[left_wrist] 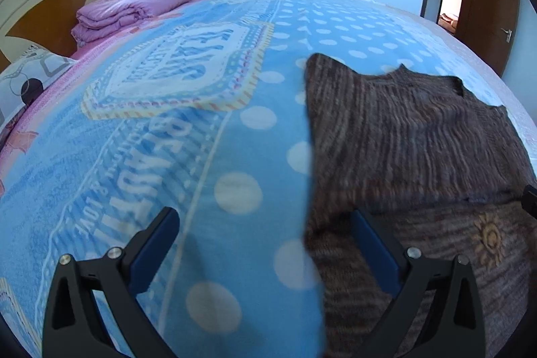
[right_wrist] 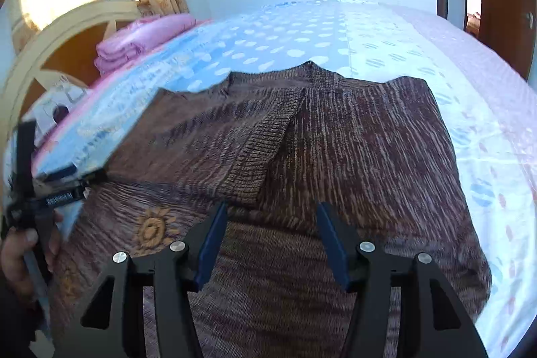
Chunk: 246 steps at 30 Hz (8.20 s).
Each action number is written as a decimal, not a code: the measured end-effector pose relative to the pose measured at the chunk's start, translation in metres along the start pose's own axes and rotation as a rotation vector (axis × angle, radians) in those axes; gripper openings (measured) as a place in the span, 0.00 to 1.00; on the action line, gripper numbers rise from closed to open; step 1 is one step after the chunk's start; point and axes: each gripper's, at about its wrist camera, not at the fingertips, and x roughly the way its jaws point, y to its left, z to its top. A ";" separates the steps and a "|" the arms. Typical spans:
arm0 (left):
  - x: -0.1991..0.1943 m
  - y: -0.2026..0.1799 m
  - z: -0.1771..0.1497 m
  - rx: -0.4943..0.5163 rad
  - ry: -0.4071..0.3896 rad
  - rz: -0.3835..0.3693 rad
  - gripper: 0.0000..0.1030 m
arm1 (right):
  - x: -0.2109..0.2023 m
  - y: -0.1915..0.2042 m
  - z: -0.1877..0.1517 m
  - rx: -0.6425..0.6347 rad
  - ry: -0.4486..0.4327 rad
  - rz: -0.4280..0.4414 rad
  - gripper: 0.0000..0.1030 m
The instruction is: Fold small clothes
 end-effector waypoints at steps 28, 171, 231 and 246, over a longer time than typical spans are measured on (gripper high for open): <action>-0.086 -0.010 -0.112 0.089 0.004 -0.072 1.00 | -0.106 -0.009 -0.125 0.021 0.025 -0.112 0.75; 0.039 0.000 0.089 -0.111 -0.001 -0.397 0.21 | 0.020 -0.107 0.102 0.065 -0.001 -0.165 0.06; 0.019 0.004 0.017 0.060 -0.008 -0.187 0.89 | 0.022 -0.058 0.116 -0.151 -0.013 -0.154 0.38; 0.018 0.007 0.014 0.050 -0.026 -0.181 0.93 | 0.148 0.009 0.126 -0.080 0.181 -0.137 0.24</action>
